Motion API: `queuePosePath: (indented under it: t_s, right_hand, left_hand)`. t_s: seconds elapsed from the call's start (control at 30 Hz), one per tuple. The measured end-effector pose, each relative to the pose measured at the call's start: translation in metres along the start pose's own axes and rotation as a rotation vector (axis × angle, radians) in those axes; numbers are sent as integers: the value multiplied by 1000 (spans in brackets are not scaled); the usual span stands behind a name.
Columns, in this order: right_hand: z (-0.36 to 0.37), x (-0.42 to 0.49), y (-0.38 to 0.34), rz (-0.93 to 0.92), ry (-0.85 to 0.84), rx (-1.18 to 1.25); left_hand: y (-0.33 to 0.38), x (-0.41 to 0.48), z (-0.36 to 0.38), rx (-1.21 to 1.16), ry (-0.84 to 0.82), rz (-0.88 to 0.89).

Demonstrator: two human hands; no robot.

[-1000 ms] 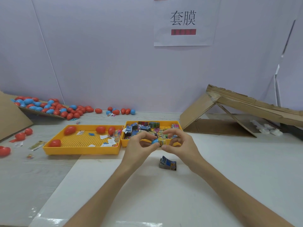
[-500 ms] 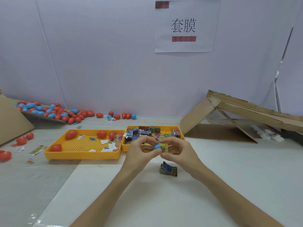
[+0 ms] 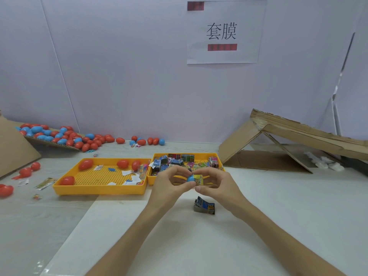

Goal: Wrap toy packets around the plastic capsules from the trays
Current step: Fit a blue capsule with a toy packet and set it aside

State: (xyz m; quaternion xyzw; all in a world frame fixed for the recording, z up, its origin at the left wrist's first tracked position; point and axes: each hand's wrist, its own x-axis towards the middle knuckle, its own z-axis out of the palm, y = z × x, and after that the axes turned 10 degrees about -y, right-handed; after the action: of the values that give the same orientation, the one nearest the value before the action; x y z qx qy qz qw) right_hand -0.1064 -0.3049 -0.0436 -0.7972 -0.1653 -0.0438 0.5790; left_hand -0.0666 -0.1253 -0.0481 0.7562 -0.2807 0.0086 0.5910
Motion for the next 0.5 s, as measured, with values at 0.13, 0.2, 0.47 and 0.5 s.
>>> queuePosePath:
  t_s: [0.13, 0.2, 0.47, 0.5]
  right_hand:
    - [-1, 0, 2, 1, 13, 13]
    - [-1, 0, 2, -4, 17, 7]
    - [-2, 0, 5, -22, 29, -3]
    - [-2, 0, 5, -23, 30, 1]
  left_hand:
    - [-1, -1, -1, -16, 5, -5]
    - [-1, 0, -1, -28, 9, -13]
    - [1, -2, -1, -96, -30, -25]
    - [1, -2, -1, -110, -37, -34]
